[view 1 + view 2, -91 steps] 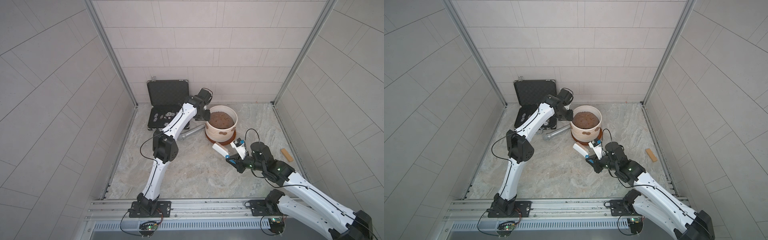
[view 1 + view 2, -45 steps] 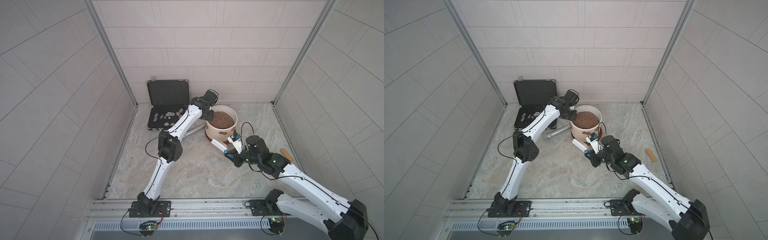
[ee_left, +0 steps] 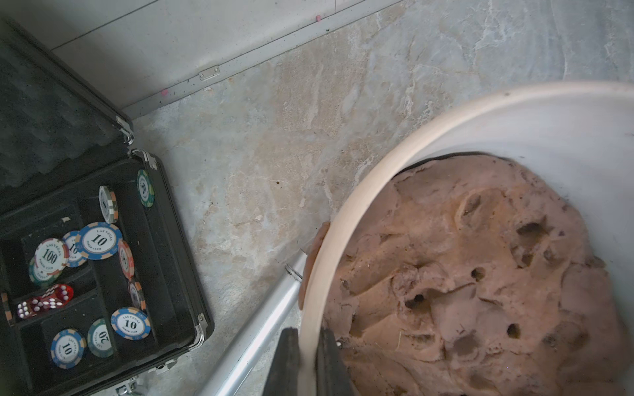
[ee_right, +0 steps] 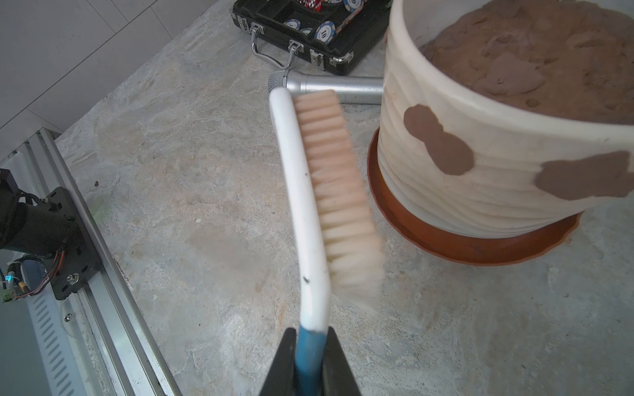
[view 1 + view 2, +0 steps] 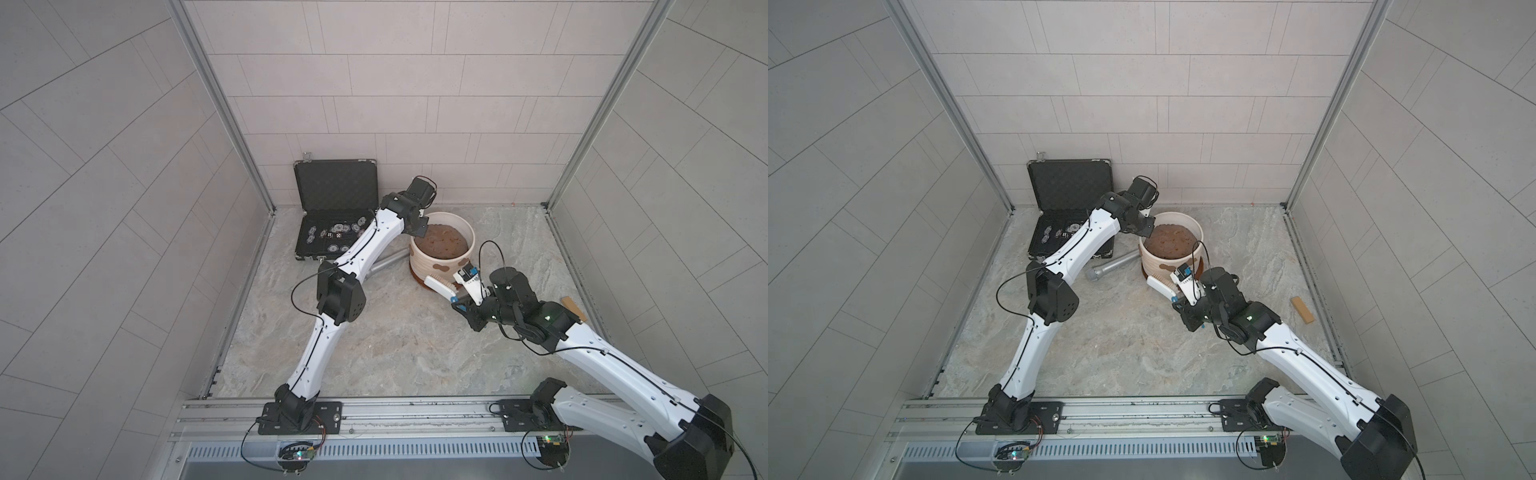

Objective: Scrub the dried mud off the ceramic pot
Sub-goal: Rotate the pot on the tray.

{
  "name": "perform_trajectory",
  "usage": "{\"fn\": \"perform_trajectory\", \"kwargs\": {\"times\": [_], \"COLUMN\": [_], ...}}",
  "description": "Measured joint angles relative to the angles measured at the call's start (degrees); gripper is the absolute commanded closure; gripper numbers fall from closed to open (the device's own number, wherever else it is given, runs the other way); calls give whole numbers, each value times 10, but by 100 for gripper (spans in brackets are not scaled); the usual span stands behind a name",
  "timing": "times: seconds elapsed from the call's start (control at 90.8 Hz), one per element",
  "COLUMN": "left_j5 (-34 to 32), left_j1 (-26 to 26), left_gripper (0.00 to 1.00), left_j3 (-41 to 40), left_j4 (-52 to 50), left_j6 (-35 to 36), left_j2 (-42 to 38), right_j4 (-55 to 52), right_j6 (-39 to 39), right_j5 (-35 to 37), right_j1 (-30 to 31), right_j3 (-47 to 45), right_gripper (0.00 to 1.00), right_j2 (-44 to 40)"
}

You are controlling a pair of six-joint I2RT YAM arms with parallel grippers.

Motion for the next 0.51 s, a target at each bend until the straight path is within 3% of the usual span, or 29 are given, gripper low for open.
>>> {"fn": "perform_trajectory", "kwargs": {"times": [0.242,0.506], "left_j5": [52,144], "left_j1": [4,-3], "left_gripper": [100,100], "left_j3": [5,7], "left_j4": [33,57], "left_j6": [96,226], "left_j2": [9,16], "right_j4": [-30,23], "right_j6": [-76,-90], "right_j5": [1,-20], "right_j1": [-13,-43], "right_j3": [4,-23], "right_gripper": [100,100], "right_j2": [-5,3]}}
